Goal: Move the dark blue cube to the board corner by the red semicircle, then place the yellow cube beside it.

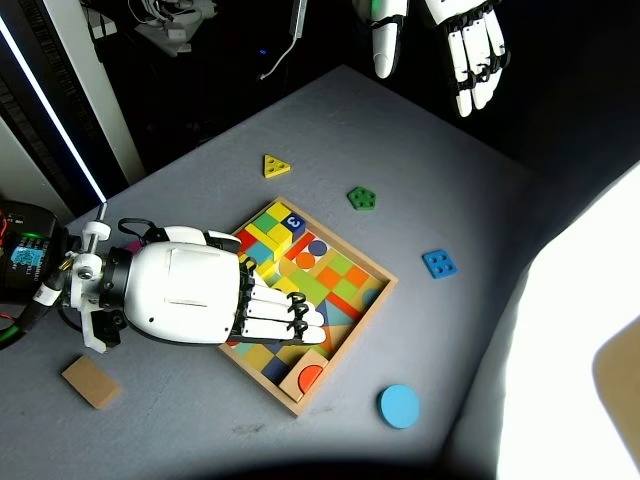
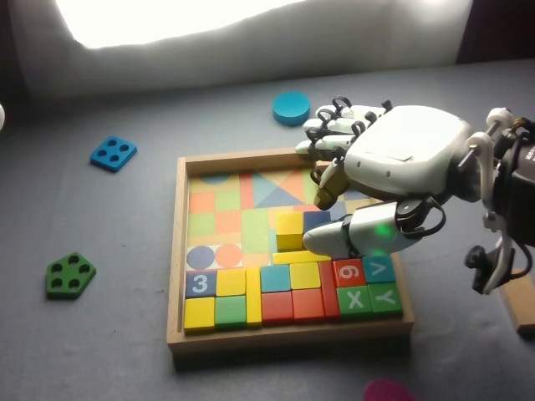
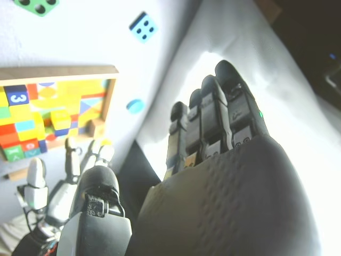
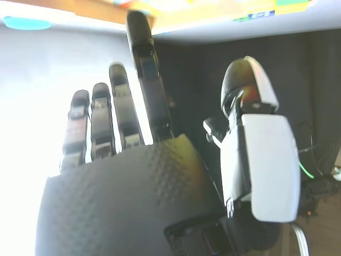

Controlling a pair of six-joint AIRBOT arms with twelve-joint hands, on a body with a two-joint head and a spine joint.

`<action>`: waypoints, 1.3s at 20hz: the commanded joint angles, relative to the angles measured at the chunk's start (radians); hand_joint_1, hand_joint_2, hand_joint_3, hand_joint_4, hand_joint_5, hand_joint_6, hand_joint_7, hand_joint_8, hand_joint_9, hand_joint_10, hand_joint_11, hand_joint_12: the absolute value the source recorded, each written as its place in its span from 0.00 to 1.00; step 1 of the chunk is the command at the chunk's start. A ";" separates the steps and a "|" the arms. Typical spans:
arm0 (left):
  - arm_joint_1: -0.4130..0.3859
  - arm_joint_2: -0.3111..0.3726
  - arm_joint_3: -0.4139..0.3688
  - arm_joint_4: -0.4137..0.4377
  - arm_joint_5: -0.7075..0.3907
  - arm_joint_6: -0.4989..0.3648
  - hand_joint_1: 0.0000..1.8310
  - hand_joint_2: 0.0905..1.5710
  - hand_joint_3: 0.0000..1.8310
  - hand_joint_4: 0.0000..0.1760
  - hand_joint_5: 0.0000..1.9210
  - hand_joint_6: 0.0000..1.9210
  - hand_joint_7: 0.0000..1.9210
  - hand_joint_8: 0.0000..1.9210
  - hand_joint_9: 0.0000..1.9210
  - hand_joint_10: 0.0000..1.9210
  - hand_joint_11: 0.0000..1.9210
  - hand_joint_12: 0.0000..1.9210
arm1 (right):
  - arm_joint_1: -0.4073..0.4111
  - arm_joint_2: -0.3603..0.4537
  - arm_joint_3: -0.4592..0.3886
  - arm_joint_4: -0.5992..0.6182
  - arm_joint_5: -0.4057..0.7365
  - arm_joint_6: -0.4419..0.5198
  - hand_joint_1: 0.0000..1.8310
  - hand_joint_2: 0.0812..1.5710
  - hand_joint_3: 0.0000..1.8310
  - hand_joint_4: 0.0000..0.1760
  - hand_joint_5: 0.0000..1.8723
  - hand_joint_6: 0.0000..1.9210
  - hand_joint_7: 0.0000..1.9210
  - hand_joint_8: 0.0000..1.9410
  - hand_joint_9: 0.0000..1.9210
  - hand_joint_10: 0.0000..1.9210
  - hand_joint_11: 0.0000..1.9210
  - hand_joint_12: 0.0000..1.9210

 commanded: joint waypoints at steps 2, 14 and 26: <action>-0.011 0.000 0.002 0.031 -0.085 0.004 0.00 0.76 0.00 0.12 0.07 0.00 0.07 0.00 0.07 0.00 0.00 0.31 | 0.011 -0.001 -0.001 -0.004 0.115 0.000 0.00 0.73 0.00 0.00 0.44 0.03 0.12 0.00 0.03 0.01 0.01 0.01; -0.011 0.000 0.002 0.031 -0.085 0.004 0.00 0.76 0.00 0.10 0.08 0.00 0.07 0.00 0.07 0.00 0.00 0.30 | -0.011 -0.007 -0.013 -0.005 0.114 -0.020 0.00 0.72 0.00 0.00 0.46 0.01 0.13 0.00 0.04 0.00 0.00 0.12; -0.011 0.000 -0.002 0.031 -0.084 0.003 0.00 0.76 0.00 0.09 0.08 0.00 0.06 0.00 0.07 0.00 0.00 0.30 | -0.031 -0.008 -0.013 -0.005 0.117 -0.029 0.00 0.72 0.00 0.00 0.45 0.00 0.13 0.00 0.04 0.00 0.00 0.13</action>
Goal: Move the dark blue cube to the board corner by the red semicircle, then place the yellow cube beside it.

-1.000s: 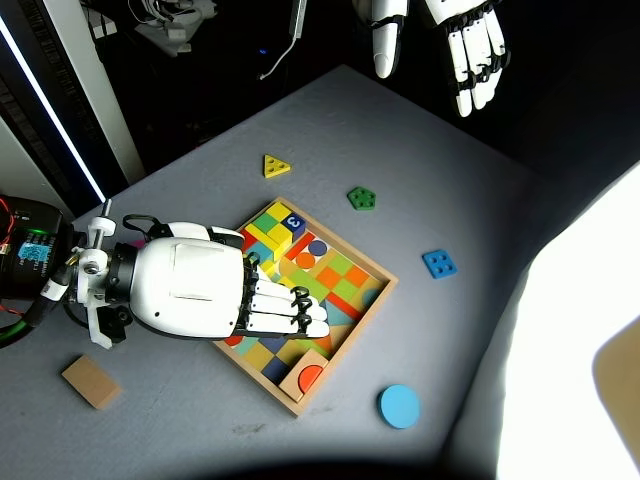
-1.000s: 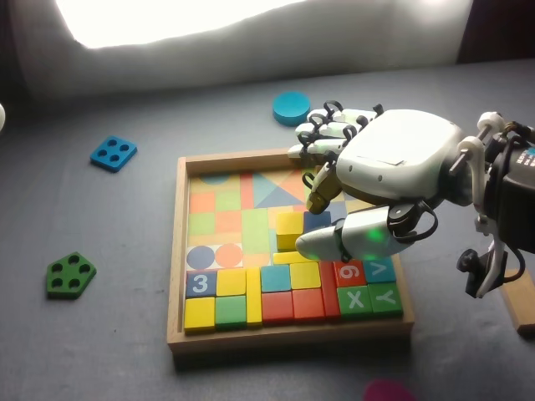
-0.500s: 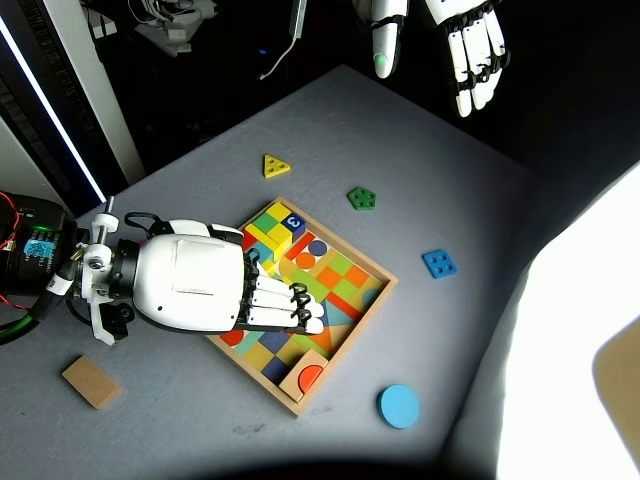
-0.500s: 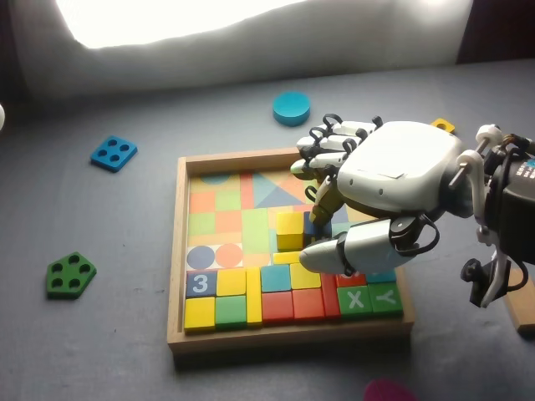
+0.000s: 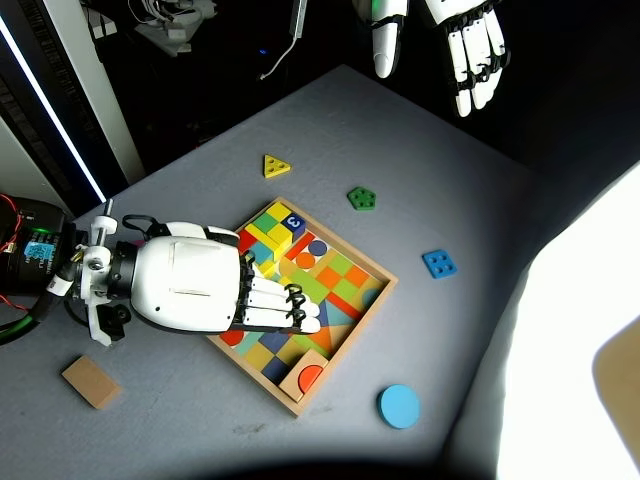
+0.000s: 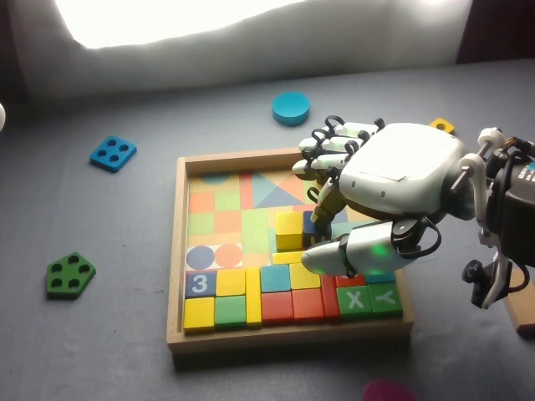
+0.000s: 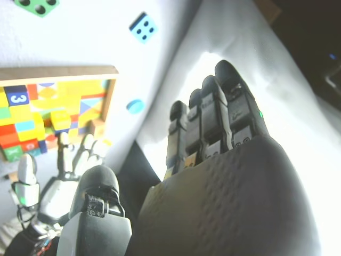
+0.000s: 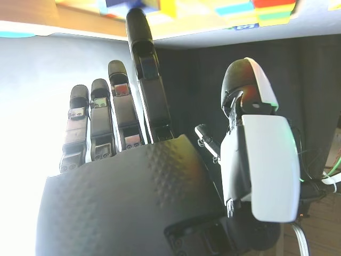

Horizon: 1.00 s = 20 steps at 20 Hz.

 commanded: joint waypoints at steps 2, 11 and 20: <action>-0.011 0.000 -0.006 0.031 -0.084 0.003 0.00 0.75 0.00 0.10 0.06 0.00 0.05 0.00 0.06 0.00 0.00 0.27 | -0.005 0.004 -0.002 -0.005 0.102 -0.002 0.00 0.72 0.00 0.00 0.46 0.00 0.14 0.00 0.05 0.00 0.00 0.19; -0.034 -0.002 -0.026 0.026 -0.086 0.003 0.00 0.76 0.00 0.10 0.08 0.00 0.07 0.00 0.08 0.00 0.00 0.31 | -0.018 0.021 0.003 -0.005 0.102 -0.019 0.00 0.73 0.00 0.00 0.45 0.00 0.13 0.00 0.04 0.00 0.00 0.10; -0.092 -0.002 -0.010 0.025 -0.086 0.006 0.00 0.75 0.00 0.10 0.08 0.00 0.07 0.00 0.07 0.00 0.00 0.31 | -0.032 0.029 0.082 -0.004 0.106 -0.023 0.01 0.73 0.00 0.00 0.45 0.00 0.13 0.00 0.05 0.00 0.00 0.12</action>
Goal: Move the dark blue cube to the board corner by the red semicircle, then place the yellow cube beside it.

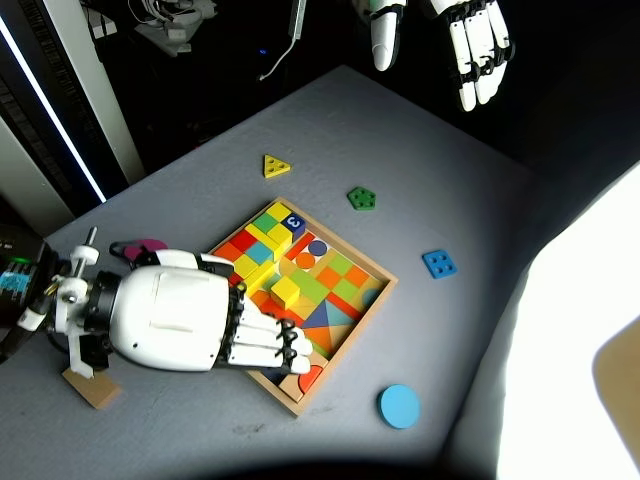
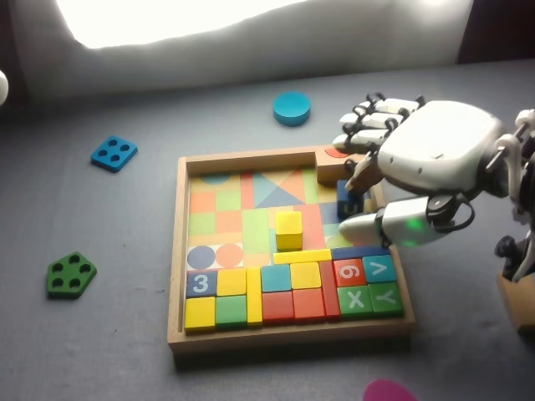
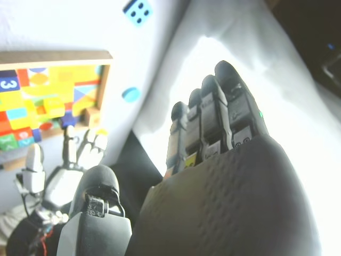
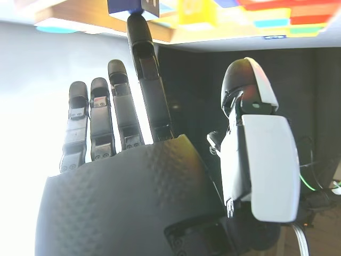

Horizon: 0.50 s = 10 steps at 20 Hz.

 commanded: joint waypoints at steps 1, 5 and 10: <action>-0.021 -0.003 0.002 0.024 -0.087 0.006 0.00 0.75 0.00 0.11 0.08 0.00 0.07 0.00 0.07 0.00 0.00 0.31 | -0.005 0.000 0.013 -0.004 0.069 -0.006 0.01 0.73 0.00 0.00 0.45 0.00 0.13 0.00 0.05 0.00 0.00 0.12; -0.052 -0.003 -0.002 0.018 -0.087 0.009 0.00 0.76 0.00 0.13 0.07 0.00 0.06 0.00 0.06 0.00 0.00 0.28 | -0.012 -0.010 0.048 -0.004 0.074 -0.006 0.00 0.73 0.00 0.00 0.46 0.00 0.14 0.00 0.05 0.00 0.00 0.17; -0.047 -0.002 -0.007 -0.096 -0.106 0.051 0.00 0.75 0.00 0.07 0.06 0.00 0.08 0.00 0.07 0.00 0.00 0.29 | -0.012 -0.026 0.088 -0.004 0.097 -0.004 0.00 0.73 0.00 0.00 0.44 0.00 0.12 0.00 0.04 0.00 0.00 0.16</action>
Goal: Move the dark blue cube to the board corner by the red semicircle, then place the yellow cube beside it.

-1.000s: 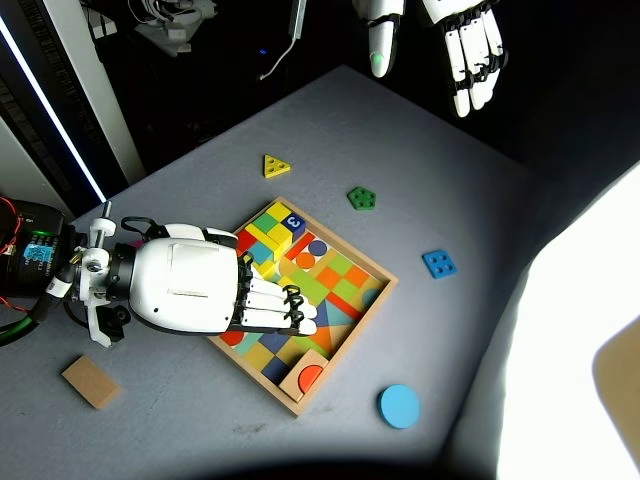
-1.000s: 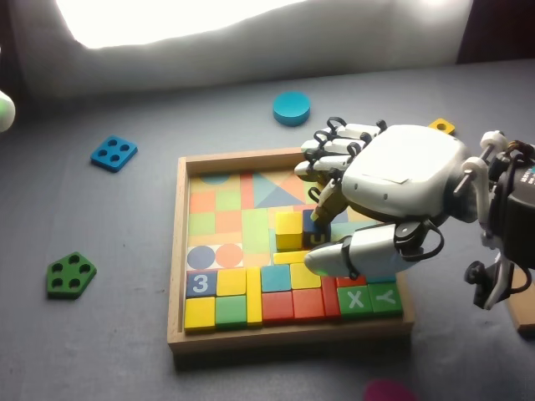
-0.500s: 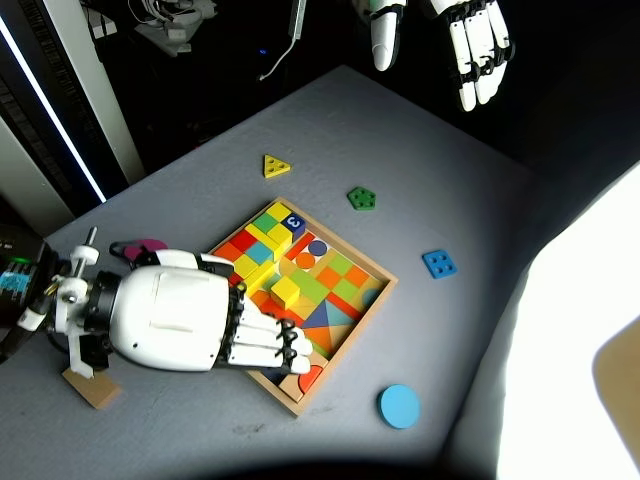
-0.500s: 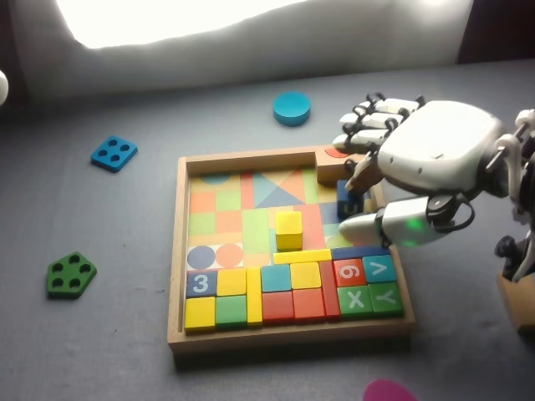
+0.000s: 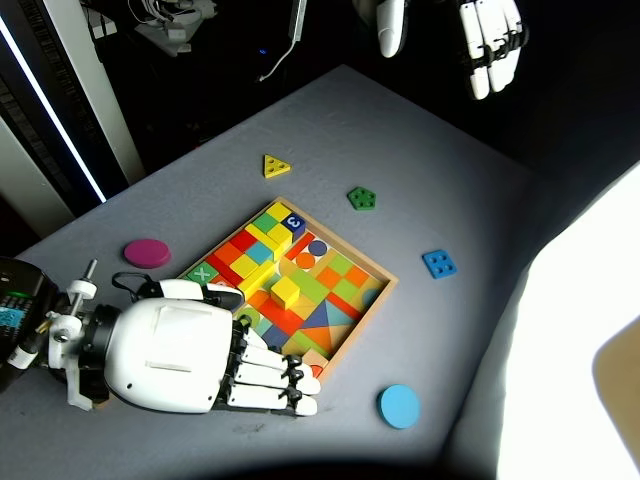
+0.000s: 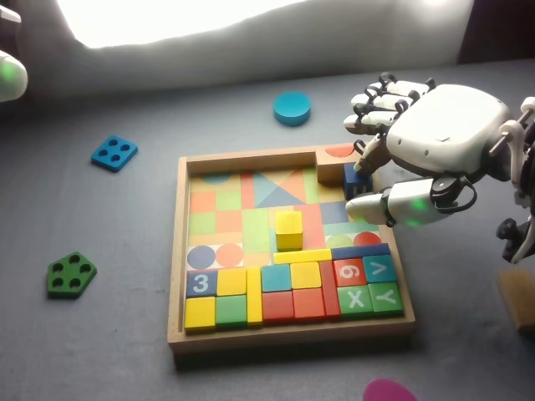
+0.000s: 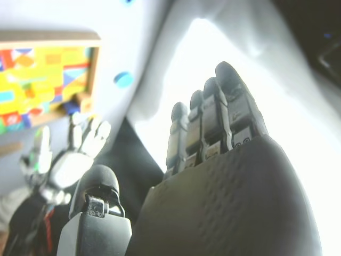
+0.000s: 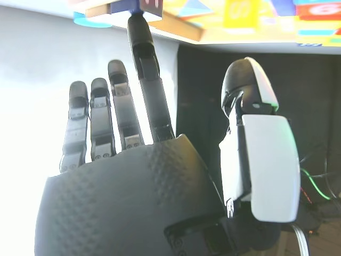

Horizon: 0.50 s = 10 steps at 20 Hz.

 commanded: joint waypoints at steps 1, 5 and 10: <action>-0.004 0.000 -0.008 0.002 -0.106 0.008 0.00 0.76 0.00 0.05 0.06 0.00 0.08 0.00 0.08 0.00 0.00 0.31 | -0.005 0.006 0.016 -0.001 0.065 -0.010 0.00 0.73 0.00 0.00 0.44 0.00 0.13 0.00 0.04 0.00 0.00 0.16; -0.018 0.002 -0.032 -0.070 -0.113 0.031 0.00 0.75 0.00 0.08 0.07 0.00 0.07 0.00 0.08 0.00 0.00 0.31 | 0.016 0.006 0.020 -0.001 0.074 -0.003 0.00 0.73 0.00 0.00 0.44 0.00 0.14 0.00 0.04 0.00 0.00 0.15; -0.001 0.004 -0.040 -0.070 -0.113 0.033 0.00 0.76 0.00 0.07 0.08 0.00 0.07 0.00 0.08 0.00 0.00 0.31 | 0.064 0.029 -0.008 -0.001 0.123 0.007 0.00 0.73 0.00 0.00 0.43 0.00 0.12 0.00 0.04 0.00 0.00 0.10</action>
